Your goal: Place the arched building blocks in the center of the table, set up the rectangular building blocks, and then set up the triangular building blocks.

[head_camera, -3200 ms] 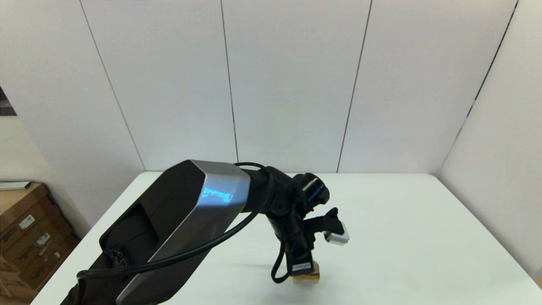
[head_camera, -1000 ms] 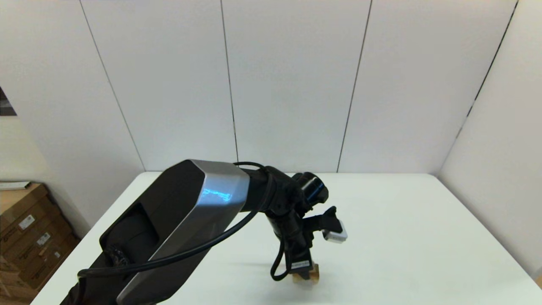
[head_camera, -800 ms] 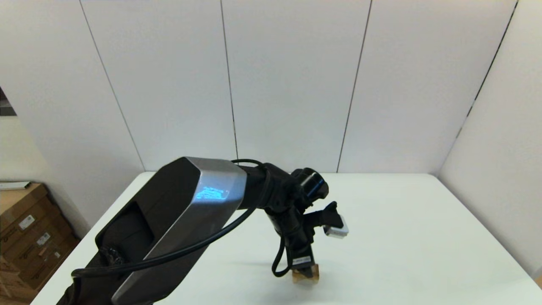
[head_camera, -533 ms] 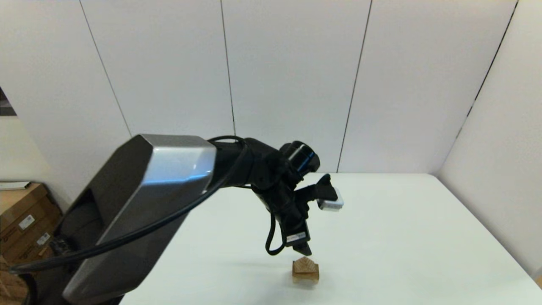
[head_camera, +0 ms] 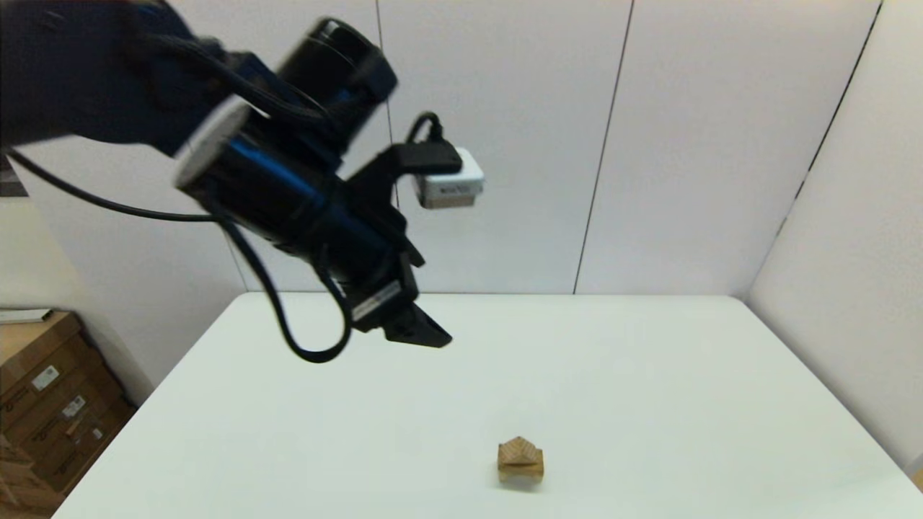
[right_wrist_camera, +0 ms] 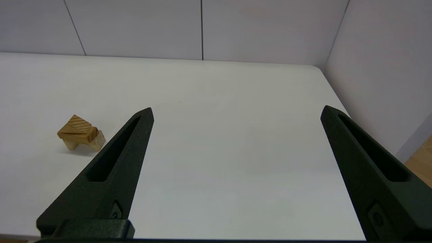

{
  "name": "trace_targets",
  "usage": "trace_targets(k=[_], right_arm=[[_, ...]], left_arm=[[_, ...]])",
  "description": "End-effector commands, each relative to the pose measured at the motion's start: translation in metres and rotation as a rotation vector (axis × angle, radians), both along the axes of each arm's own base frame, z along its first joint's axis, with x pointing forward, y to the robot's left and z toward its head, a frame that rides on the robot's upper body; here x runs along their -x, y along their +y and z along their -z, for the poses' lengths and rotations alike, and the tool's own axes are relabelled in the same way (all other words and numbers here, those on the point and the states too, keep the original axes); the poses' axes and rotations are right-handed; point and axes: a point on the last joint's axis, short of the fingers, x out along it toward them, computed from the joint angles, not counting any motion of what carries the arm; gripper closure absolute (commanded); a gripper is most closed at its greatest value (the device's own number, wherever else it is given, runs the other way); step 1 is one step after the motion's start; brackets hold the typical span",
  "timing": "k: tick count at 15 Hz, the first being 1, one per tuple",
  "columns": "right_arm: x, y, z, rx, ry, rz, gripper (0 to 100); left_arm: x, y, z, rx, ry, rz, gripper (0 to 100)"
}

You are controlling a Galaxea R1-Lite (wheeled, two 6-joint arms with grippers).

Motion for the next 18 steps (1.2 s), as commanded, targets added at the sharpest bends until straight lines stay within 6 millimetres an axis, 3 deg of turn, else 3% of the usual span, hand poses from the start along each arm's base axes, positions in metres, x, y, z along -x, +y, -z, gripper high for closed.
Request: trace_targets(k=[1,4,6,9,13,18], right_arm=[[0.0,0.0,0.0,0.0,0.001,-0.001,0],[0.0,0.0,0.0,0.0,0.001,-0.001,0],[0.0,0.0,0.0,0.0,0.001,-0.001,0],[0.0,0.0,0.0,0.0,0.001,-0.001,0],[0.0,0.0,0.0,0.0,0.001,-0.001,0],[0.0,0.0,0.0,0.0,0.001,-0.001,0]], left_arm=[[0.099,0.093,-0.075,0.24,-0.214,-0.341,0],[0.15,0.136,-0.083,0.333,-0.397,-0.506,0],[0.19,0.173,-0.072,0.421,-0.535,-0.607,0],[0.24,0.203,-0.045,0.488,-0.683,-0.742,0],[0.303,0.217,-0.021,0.403,-0.923,-0.875,0],[0.34,0.204,0.055,0.28,-1.021,-1.029,0]])
